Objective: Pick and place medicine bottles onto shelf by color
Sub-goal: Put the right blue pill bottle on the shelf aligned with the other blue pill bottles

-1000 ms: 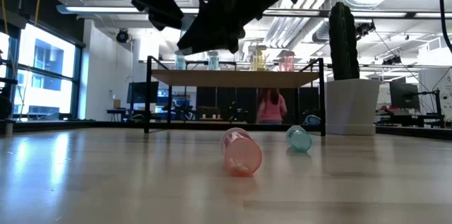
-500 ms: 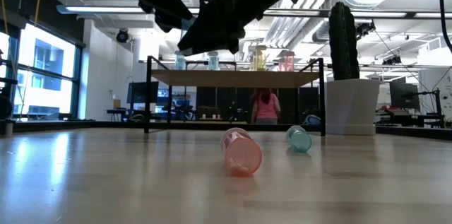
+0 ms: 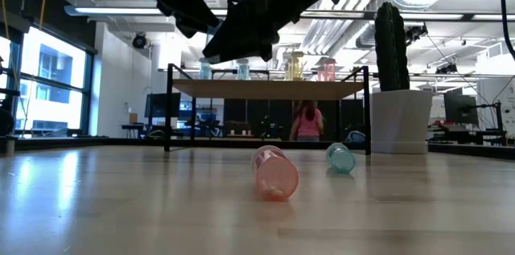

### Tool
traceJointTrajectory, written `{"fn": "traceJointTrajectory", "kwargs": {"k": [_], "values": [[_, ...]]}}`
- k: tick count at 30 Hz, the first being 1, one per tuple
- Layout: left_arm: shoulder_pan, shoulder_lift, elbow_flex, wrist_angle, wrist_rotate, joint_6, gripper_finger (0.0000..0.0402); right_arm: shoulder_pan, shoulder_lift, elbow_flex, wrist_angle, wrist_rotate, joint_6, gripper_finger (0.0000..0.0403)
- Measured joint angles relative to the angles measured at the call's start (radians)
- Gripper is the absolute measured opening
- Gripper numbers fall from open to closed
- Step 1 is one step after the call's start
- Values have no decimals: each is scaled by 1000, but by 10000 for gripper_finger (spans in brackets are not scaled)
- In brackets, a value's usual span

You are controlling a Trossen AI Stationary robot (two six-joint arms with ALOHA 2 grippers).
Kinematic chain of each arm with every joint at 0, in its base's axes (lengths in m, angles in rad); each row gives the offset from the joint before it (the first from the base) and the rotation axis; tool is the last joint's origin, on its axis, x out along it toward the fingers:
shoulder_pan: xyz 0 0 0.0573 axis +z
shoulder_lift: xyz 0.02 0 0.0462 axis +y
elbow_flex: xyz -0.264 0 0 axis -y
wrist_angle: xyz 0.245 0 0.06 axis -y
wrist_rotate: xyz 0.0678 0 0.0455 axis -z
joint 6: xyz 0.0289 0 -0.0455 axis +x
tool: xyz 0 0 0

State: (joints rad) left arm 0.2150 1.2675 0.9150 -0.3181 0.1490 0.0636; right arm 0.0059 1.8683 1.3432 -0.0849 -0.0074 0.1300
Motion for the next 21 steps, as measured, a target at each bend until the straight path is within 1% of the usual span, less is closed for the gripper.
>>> {"fn": "traceJointTrajectory", "kwargs": {"k": [4,13,16,21], "values": [[0,0,0,0,5,0,111,0,0,0,0,0,0,87],[0,0,0,0,5,1,113,3,0,0,0,0,-24,89],[1,0,0,1,4,3,112,3,-1,0,-1,4,-26,107],[1,-1,0,0,-4,17,113,3,-2,23,-25,29,-25,162]]}}
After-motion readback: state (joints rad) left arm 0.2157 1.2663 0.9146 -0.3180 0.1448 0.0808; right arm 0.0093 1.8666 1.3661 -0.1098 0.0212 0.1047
